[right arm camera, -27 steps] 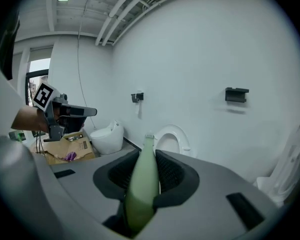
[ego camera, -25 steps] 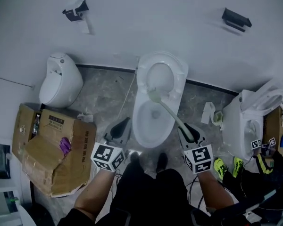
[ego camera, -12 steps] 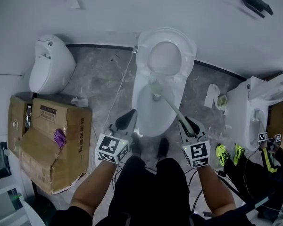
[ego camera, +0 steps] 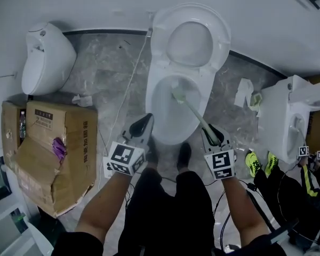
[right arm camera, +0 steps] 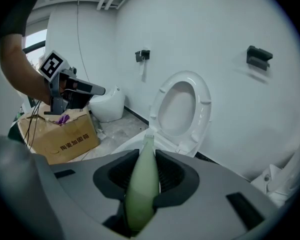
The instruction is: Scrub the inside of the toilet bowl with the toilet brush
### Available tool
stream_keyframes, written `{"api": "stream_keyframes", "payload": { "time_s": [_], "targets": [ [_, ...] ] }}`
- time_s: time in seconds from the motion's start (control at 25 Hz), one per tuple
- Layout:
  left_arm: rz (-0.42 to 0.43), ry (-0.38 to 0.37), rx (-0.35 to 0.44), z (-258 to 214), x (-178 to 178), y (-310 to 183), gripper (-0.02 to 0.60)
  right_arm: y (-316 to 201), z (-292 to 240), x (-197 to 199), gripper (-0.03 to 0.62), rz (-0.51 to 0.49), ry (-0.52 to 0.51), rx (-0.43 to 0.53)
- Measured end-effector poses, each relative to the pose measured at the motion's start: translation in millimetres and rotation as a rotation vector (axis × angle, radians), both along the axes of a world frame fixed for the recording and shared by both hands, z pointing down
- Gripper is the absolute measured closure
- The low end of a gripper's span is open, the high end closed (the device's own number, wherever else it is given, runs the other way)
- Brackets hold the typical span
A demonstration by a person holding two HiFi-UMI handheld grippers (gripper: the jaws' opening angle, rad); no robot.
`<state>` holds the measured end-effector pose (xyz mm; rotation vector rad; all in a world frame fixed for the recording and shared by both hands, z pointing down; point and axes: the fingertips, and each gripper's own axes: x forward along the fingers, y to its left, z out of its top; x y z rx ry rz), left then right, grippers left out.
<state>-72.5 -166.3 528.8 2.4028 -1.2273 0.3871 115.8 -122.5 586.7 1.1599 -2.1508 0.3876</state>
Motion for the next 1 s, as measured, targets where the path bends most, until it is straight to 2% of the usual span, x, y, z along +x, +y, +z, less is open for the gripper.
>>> {"api": "stream_keyframes", "payload": {
  "time_s": [0.2, 0.6, 1.0],
  "targets": [
    [-0.013, -0.035, -0.053, 44.2, -4.8, -1.6, 0.572, -4.9, 49.6, -6.4, 0.487, 0.005, 0.022, -0.056],
    [-0.010, -0.055, -0.104, 110.3, -9.1, -5.4, 0.572, -9.0, 143.7, -19.6, 0.488, 0.007, 0.077, -0.139],
    [-0.017, -0.090, -0.136, 152.1, -23.0, -4.4, 0.572, -0.4, 196.0, -31.9, 0.488, -0.001, 0.102, -0.214]
  ]
}}
